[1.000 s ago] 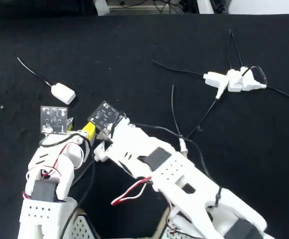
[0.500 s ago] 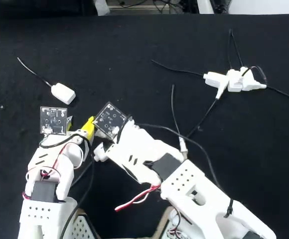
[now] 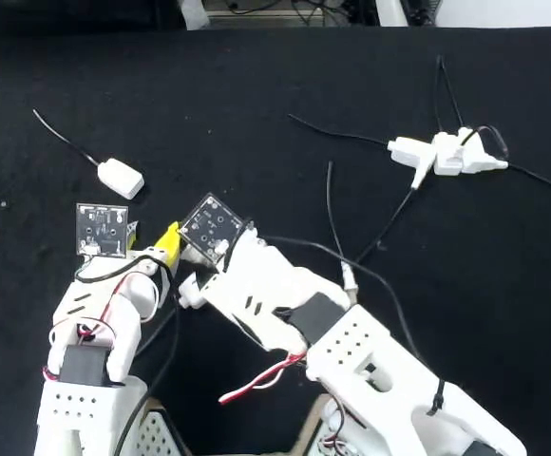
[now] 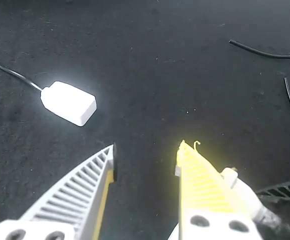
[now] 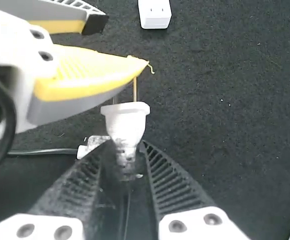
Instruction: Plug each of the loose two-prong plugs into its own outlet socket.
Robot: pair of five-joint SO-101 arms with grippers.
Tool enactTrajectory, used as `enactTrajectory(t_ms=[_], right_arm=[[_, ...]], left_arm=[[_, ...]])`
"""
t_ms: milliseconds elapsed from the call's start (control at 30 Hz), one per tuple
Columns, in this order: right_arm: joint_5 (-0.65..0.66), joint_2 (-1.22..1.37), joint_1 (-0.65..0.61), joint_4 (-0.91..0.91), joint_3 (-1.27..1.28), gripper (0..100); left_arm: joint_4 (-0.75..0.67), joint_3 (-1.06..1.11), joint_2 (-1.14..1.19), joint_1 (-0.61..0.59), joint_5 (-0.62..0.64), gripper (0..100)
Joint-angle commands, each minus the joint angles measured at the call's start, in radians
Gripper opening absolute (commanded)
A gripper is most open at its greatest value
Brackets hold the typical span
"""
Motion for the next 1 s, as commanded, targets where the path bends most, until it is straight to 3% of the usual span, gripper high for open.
enactTrajectory(t_ms=[0, 833, 967], right_arm=[[-0.018, -0.073, -0.054, -0.006, -0.021, 1.0], [-0.02, -0.119, -0.052, 0.002, -0.015, 1.0], [-0.021, -0.119, -0.008, 0.002, -0.016, 1.0]], left_arm=[[-0.018, 0.004, 0.008, 0.021, -0.012, 21], [0.023, 0.018, 0.0, 0.071, -0.014, 21], [0.028, 0.004, 0.0, 0.045, -0.012, 21]])
